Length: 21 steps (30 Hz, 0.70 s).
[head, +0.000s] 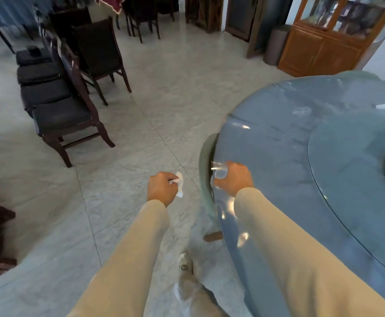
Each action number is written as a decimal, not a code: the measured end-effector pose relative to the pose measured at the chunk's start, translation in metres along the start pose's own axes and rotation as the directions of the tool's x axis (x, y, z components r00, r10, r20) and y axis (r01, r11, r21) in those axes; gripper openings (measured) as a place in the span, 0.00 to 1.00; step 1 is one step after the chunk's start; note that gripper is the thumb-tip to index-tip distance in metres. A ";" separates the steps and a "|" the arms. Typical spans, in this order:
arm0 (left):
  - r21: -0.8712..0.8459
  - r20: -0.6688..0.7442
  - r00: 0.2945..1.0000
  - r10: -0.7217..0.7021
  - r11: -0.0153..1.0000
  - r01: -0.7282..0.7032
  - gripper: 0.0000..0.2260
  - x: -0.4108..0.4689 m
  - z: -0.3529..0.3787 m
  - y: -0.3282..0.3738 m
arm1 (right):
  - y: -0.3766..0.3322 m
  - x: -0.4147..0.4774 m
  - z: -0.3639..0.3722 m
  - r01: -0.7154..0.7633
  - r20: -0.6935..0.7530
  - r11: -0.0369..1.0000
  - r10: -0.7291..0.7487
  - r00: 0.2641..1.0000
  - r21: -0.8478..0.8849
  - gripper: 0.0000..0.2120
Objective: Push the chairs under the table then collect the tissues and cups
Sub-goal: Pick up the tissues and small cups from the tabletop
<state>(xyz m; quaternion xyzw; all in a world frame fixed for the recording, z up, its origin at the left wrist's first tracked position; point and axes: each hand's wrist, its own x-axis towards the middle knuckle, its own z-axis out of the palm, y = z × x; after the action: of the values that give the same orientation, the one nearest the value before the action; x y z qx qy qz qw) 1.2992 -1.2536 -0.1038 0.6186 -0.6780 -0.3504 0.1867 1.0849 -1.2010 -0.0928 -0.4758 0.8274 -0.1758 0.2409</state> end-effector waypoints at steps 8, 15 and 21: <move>0.064 0.032 0.999 0.027 0.998 -0.029 0.11 0.156 -0.037 0.022 | -0.062 0.156 0.002 -0.051 0.056 0.999 0.049 0.997 0.020 0.26; 0.097 0.083 0.996 0.021 0.995 -0.029 0.10 0.279 -0.047 0.038 | -0.091 0.259 0.000 -0.148 0.013 0.987 0.148 0.989 0.056 0.32; 0.069 0.161 0.983 0.091 0.992 -0.103 0.11 0.393 -0.033 0.057 | -0.101 0.345 0.000 -0.257 -0.027 0.966 0.258 0.966 0.029 0.34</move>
<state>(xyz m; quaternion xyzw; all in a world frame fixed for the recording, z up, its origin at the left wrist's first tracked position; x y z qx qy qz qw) 1.2171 -1.6432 -0.1121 0.5618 -0.7329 -0.3625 0.1256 1.0074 -1.5510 -0.1201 -0.3585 0.8834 -0.1608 0.2553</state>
